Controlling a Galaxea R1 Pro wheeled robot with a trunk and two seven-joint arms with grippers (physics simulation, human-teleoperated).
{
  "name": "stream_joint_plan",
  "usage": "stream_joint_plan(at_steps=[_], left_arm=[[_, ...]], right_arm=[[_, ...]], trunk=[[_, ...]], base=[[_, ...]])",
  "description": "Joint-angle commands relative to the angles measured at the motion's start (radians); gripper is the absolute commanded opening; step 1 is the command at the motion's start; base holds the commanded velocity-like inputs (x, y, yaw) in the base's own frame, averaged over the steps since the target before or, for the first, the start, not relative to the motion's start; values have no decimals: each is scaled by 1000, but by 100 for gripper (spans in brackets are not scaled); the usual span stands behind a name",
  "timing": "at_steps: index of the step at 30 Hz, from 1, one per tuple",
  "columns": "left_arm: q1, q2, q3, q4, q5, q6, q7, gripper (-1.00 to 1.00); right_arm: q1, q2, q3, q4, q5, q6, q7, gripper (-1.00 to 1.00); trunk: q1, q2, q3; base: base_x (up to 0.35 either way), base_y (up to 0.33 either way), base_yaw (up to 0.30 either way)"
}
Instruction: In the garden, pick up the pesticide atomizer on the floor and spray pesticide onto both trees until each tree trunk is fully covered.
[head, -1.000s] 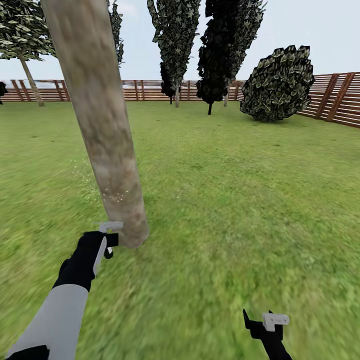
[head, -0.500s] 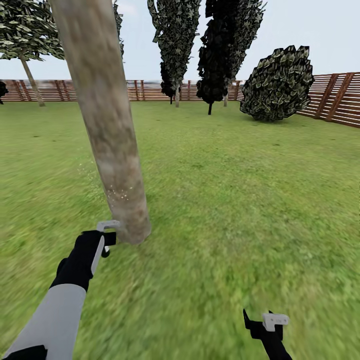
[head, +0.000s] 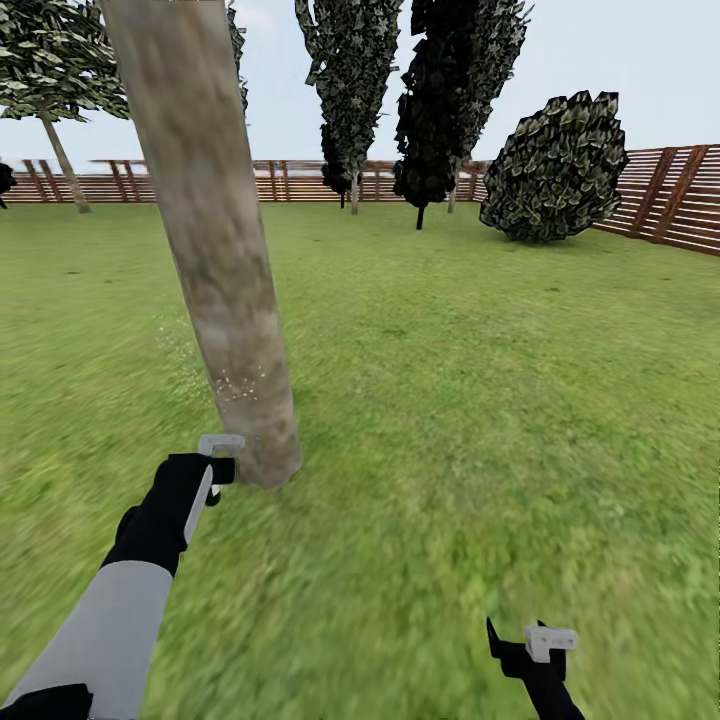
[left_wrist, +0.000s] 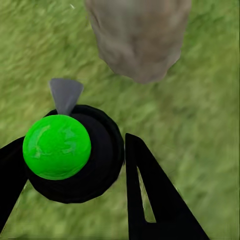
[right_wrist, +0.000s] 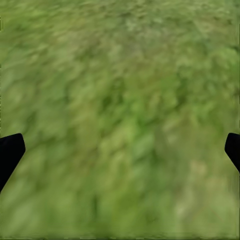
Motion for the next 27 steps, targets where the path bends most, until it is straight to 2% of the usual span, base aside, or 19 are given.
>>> stream_joint_plan(at_steps=[1,5,8,11,14,16,18,20,21,24,27], left_arm=[[-4,2,-1,-1,4,3,1,-100],[-48,-19,-8,-2,6,18,2,-100],[-83,-71,-10,-2,6,56,4,-100],[-104,-91,-10,-2,6,61,4,-100],[-112,-76,-2,-15,4,64,1,-100],[-113,-52,5,-40,3,66,-1,-100],[-113,-15,42,-56,6,105,-3,-100],[-113,-7,58,-74,7,128,-4,-100],[-113,-13,58,-85,7,134,-4,-100],[-117,-72,41,-118,6,151,-3,-100],[-136,-90,36,-154,6,203,-2,-100]], right_arm=[[0,0,0,0,0,0,0,100],[0,1,0,-1,0,0,-1,100],[0,2,1,-1,0,0,-2,100],[0,2,0,-1,0,0,-2,100],[0,3,1,-1,0,0,-1,100],[0,3,1,-1,0,0,-1,100],[0,4,1,-1,0,0,-1,100],[0,4,1,-1,0,0,-1,100],[0,4,0,-1,0,0,-1,100],[0,4,0,-1,0,0,-1,100],[0,4,0,-1,0,0,-1,100]], trunk=[[0,0,0],[0,0,0],[0,0,0],[0,0,0],[0,0,0],[0,0,0],[0,0,0],[0,0,0],[0,0,0],[0,0,0],[0,0,0]], base=[[-217,49,0],[-107,22,0],[-9,2,0],[-1,0,0],[0,0,0],[0,0,0],[0,0,0],[0,0,0],[0,0,0],[0,0,0],[0,0,0]])
